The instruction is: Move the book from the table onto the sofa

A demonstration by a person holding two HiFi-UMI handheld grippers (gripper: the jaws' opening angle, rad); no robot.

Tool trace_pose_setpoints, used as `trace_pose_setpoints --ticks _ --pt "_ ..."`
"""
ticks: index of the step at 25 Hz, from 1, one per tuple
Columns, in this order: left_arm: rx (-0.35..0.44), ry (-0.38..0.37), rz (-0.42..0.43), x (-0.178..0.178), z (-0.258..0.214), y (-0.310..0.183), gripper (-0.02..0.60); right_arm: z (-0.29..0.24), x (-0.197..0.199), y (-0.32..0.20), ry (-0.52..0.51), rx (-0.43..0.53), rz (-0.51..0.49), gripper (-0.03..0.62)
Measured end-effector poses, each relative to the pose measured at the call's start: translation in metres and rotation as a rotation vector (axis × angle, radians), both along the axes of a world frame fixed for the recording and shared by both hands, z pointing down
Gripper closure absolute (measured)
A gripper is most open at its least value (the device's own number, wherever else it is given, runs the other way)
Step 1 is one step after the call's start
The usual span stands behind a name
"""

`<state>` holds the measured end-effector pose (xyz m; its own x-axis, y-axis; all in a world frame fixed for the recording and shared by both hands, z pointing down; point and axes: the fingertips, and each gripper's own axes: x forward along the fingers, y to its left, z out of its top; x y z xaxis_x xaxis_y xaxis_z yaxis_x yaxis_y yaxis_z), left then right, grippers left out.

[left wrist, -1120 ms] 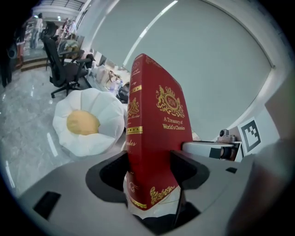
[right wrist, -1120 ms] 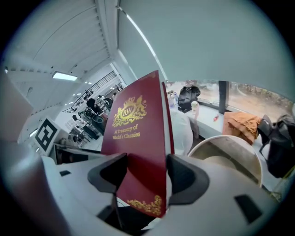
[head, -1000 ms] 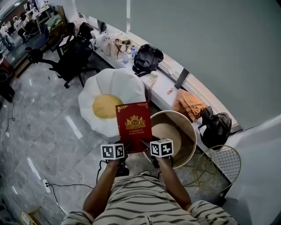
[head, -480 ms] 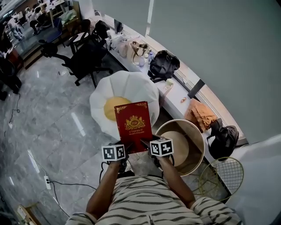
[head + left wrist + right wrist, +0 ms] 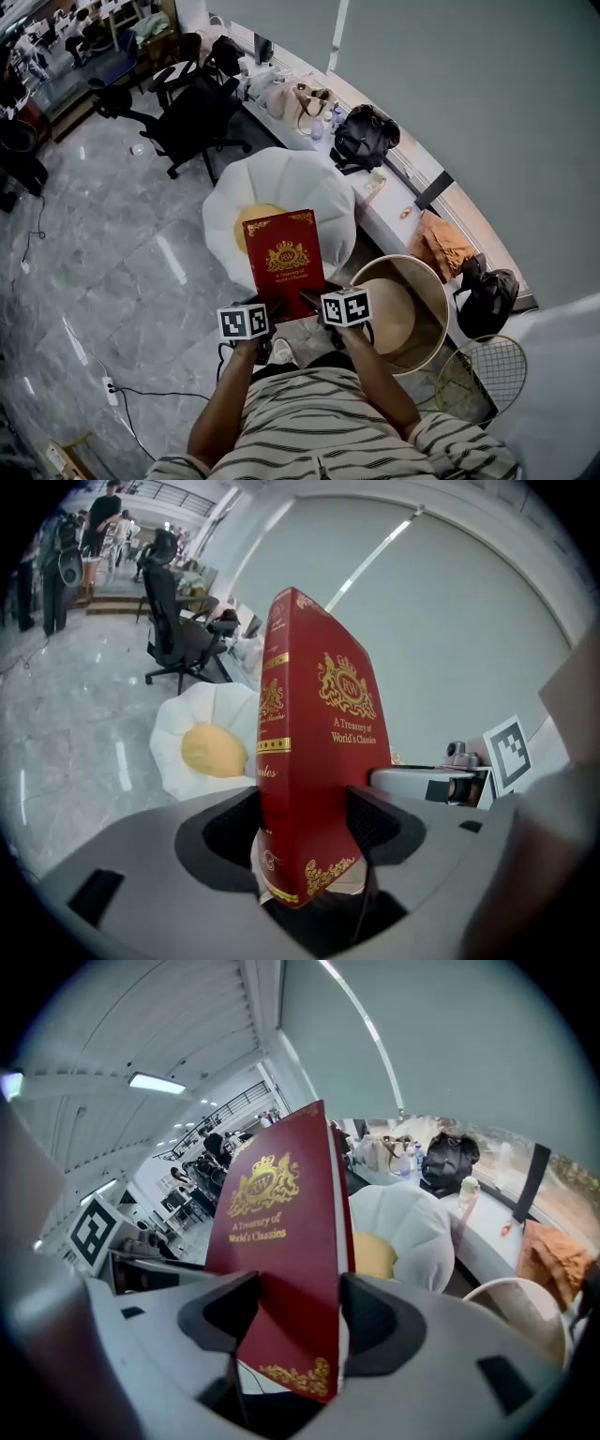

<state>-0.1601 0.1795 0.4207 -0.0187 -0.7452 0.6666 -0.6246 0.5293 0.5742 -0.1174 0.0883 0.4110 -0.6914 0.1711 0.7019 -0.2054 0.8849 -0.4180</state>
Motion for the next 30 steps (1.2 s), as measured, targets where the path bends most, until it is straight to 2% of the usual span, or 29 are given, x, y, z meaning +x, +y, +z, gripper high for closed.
trace_pose_setpoints --ticks 11,26,30 --pt "-0.007 0.018 -0.02 -0.051 0.014 -0.02 0.285 0.013 -0.053 -0.021 0.017 0.007 -0.031 0.303" --pt "-0.05 0.035 -0.044 -0.117 0.04 -0.105 0.285 0.04 -0.122 -0.106 0.049 -0.02 -0.06 0.303" --pt "-0.066 0.05 -0.045 -0.124 0.051 -0.128 0.285 0.053 -0.13 -0.129 0.07 -0.03 -0.073 0.303"
